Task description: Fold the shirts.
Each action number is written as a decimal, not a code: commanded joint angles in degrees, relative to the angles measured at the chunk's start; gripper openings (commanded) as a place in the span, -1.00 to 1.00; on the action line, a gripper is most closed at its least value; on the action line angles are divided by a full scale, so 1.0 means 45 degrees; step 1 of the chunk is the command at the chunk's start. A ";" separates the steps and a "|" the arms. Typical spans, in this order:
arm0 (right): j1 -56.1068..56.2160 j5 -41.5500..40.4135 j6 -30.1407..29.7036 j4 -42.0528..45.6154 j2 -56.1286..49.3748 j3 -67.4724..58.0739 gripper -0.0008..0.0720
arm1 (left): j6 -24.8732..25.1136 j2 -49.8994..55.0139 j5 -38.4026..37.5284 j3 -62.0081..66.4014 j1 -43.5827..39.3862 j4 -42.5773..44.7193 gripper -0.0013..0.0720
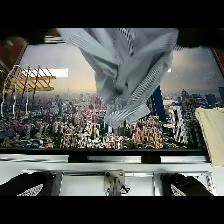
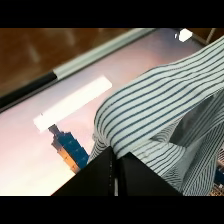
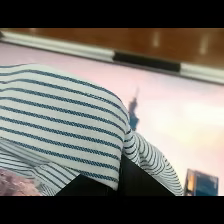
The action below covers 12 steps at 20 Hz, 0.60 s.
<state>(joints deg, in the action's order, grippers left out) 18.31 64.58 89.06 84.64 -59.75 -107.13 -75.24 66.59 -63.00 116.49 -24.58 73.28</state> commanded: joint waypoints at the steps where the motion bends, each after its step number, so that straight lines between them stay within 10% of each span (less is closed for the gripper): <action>1: 0.0000 0.1205 -0.0631 -0.2841 -0.0034 -0.1637 -0.79 | -0.0369 -0.1462 -0.1200 0.0189 0.0243 0.0330 -0.81; 8: 0.0019 0.8903 0.1549 -0.3283 -0.2676 -0.1637 -0.78 | -0.0782 -0.0937 -0.4444 -0.2599 0.0228 0.1277 -0.81; 12: 0.1282 0.8612 0.1617 -0.1792 -0.4852 -0.0981 -0.78 | -0.0719 0.0427 -0.4439 -0.4983 0.0272 0.1253 -0.81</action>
<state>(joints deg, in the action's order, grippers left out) 21.04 98.61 94.96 72.58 -75.33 -113.12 -78.59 65.12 -81.41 100.55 -23.53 78.83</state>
